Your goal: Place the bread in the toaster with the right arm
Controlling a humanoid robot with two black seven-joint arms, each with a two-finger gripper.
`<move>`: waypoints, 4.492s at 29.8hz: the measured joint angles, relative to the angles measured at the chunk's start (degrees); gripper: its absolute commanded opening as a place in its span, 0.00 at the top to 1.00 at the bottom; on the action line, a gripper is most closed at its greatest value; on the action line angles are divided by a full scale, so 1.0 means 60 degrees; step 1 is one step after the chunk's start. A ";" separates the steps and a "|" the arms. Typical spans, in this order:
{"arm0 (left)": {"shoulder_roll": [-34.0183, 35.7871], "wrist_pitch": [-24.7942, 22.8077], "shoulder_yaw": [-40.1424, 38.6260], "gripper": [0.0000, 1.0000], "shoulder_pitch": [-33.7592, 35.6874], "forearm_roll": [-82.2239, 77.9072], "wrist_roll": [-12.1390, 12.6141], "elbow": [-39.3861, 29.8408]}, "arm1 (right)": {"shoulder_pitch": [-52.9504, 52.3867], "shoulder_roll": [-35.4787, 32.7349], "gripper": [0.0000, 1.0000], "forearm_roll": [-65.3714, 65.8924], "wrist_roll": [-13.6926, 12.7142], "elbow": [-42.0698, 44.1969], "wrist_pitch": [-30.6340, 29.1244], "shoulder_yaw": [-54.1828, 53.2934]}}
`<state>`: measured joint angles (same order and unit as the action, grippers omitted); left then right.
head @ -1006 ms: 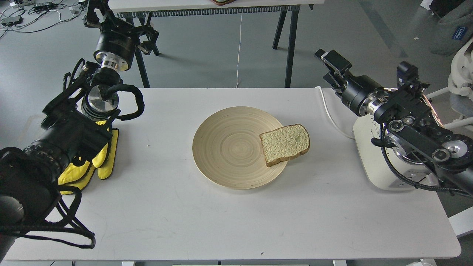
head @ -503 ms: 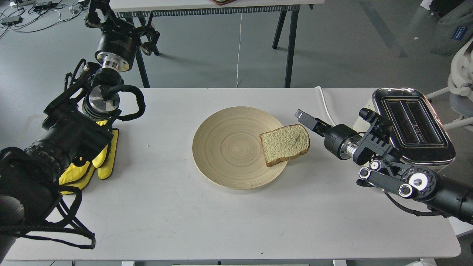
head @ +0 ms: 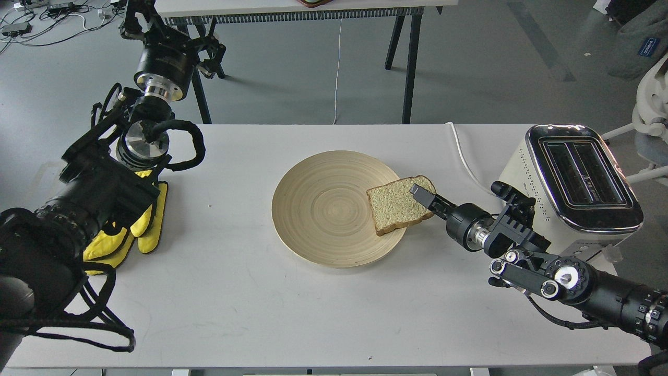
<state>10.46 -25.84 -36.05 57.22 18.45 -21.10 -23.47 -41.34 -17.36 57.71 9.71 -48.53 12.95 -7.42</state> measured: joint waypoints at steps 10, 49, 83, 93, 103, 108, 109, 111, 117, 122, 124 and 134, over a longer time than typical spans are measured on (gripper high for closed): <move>-0.0010 0.0013 0.0004 0.00 0.0000 0.0000 -0.0002 0.0000 | 0.0005 0.0000 0.93 0.0003 0.0008 -0.0037 -0.0035 0.0029; -0.0019 -0.0002 0.0003 0.00 0.0000 0.0001 -0.0004 0.0000 | -0.2931 -1.0116 0.93 0.2985 -0.0242 -0.6376 -0.1647 -0.0002; -0.0029 0.0000 0.0003 0.00 0.0000 0.0001 -0.0007 0.0000 | -0.1763 -0.8903 0.69 0.3254 -0.0529 -0.5432 -0.1579 0.0022; -0.0029 0.0000 0.0003 0.00 0.0000 0.0001 -0.0013 0.0000 | -0.1581 -0.8564 0.02 0.3134 -0.0437 -0.5396 -0.1503 -0.0200; -0.0029 0.0000 0.0003 0.00 0.0001 0.0001 -0.0009 0.0000 | -0.1628 -0.7544 0.00 -0.0183 -0.0400 -0.4972 -0.1464 -0.2582; -0.0028 0.0000 0.0003 0.00 0.0012 0.0000 0.0000 0.0000 | -0.1607 -0.5875 0.00 -0.3205 -0.0072 -0.4045 -0.1582 -0.4386; -0.0028 0.0000 0.0003 0.00 0.0014 -0.0001 0.0001 0.0000 | -0.1607 -0.5412 0.00 -0.3576 0.0258 -0.3751 -0.1593 -0.4770; -0.0028 0.0000 0.0003 0.00 0.0014 -0.0001 0.0002 0.0000 | -0.1607 -0.4586 0.00 -0.3966 0.1020 -0.3203 -0.1605 -0.5317; -0.0042 -0.0010 0.0003 0.00 0.0011 -0.0001 0.0002 0.0000 | -0.1610 -0.3138 0.00 -0.4989 0.1759 -0.2259 -0.1580 -0.6058; -0.0047 -0.0016 0.0003 0.00 0.0001 -0.0001 0.0002 0.0000 | -0.1609 -0.2402 0.00 -0.7867 0.1262 -0.1188 -0.1899 -0.6207; -0.0053 -0.0016 0.0003 0.00 0.0000 -0.0001 0.0002 0.0000 | -0.1658 -0.2133 0.00 -0.8691 0.1053 -0.0576 -0.2424 -0.6289; -0.0037 -0.0029 0.0018 0.00 0.0003 -0.0001 0.0075 0.0000 | -0.1653 -0.0408 0.00 -1.0083 -0.0357 0.1988 -0.4810 -0.7667</move>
<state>10.24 -26.01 -35.95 57.23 18.45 -20.65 -23.47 -51.26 -19.81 -2.78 7.57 -36.60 -15.90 -53.43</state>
